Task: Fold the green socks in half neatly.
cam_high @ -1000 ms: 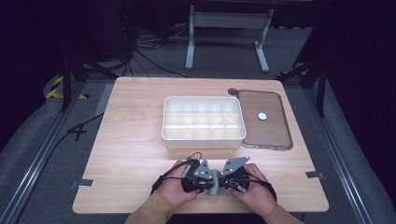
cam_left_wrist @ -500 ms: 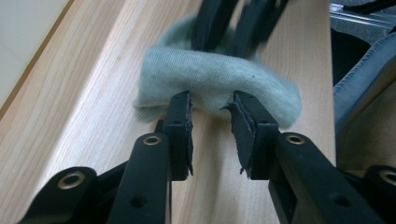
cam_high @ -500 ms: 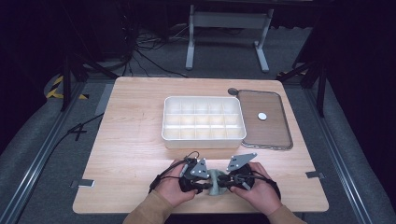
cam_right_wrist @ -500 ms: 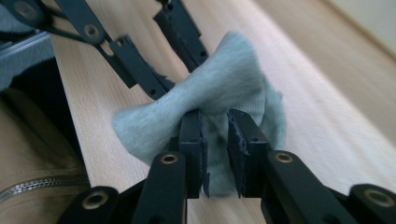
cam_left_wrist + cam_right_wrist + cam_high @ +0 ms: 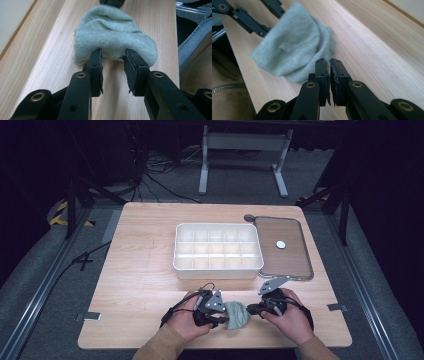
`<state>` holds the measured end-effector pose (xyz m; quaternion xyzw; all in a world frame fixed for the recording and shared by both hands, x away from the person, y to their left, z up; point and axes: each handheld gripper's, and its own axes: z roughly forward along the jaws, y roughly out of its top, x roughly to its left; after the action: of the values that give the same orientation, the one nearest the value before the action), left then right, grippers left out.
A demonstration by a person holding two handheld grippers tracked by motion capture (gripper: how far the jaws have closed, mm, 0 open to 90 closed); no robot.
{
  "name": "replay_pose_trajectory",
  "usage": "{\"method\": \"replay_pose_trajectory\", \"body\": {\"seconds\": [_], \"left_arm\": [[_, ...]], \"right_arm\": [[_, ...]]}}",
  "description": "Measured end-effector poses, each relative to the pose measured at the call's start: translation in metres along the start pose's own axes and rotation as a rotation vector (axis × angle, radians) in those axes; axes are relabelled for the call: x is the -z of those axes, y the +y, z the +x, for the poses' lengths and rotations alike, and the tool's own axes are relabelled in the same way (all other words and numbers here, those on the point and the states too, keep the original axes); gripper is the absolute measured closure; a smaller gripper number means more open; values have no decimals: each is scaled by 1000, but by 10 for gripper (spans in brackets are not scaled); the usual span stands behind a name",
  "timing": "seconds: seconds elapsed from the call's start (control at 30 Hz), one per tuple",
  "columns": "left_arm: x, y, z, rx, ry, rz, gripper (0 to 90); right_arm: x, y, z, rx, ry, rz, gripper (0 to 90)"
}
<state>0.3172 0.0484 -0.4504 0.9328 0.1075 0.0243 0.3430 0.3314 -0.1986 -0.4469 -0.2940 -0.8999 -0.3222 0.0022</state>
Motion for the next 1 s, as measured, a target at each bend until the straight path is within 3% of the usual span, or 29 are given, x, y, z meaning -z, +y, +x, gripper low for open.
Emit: {"method": "replay_pose_trajectory", "body": {"seconds": [0.2,0.5,0.7,0.73,1.0], "left_arm": [[-2,1,-2,-9,6,-27,687],[-8,9,-5,-59,7,-42,686],[-13,15,-10,-76,29,-44,667],[-15,17,-11,-94,35,-41,665],[-17,19,-11,-90,26,-31,649]], "right_arm": [[-12,4,13,54,-17,44,851],[-20,8,26,68,-7,47,849],[-23,5,25,46,13,36,849],[-22,4,24,43,15,38,849],[-22,1,21,39,31,23,843]]}}
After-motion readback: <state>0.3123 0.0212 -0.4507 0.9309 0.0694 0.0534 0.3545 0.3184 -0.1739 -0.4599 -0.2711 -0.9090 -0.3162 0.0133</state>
